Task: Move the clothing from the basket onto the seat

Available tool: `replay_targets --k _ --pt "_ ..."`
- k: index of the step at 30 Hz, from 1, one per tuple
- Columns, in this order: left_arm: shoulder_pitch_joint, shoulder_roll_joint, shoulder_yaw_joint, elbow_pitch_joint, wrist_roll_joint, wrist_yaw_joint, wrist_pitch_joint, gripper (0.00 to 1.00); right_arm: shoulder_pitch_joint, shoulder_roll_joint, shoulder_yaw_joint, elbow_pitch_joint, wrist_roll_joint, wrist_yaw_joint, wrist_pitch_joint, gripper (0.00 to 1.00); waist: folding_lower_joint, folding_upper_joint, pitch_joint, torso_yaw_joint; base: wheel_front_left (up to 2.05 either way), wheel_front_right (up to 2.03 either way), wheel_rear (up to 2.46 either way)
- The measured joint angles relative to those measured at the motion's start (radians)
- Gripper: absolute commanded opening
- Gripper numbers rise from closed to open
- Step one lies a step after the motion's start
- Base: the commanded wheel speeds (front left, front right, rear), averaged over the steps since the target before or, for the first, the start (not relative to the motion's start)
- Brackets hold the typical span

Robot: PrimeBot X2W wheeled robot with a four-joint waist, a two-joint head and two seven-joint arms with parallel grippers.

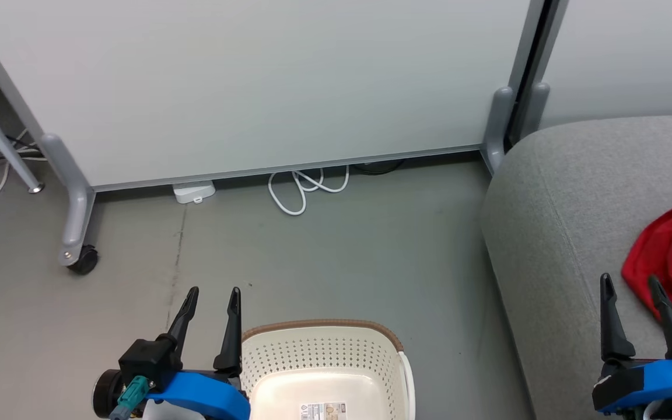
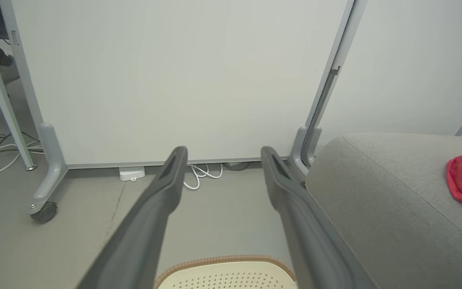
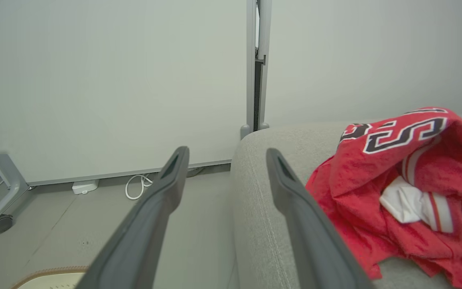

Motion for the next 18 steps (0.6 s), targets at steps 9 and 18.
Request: replay_targets --k 9,18 --pt "0.005 0.000 0.028 0.015 -0.002 0.000 0.000 1.00 0.077 0.029 0.005 -0.073 -0.010 0.000 0.012 1.00 0.0001 0.0000 -0.011 0.076 0.00 0.00 0.00" --pt "0.008 0.000 0.045 0.021 -0.007 -0.001 0.000 1.00 0.099 0.034 0.031 -0.086 -0.024 0.000 0.018 1.00 0.0001 0.0000 -0.022 0.086 0.00 0.00 0.00"
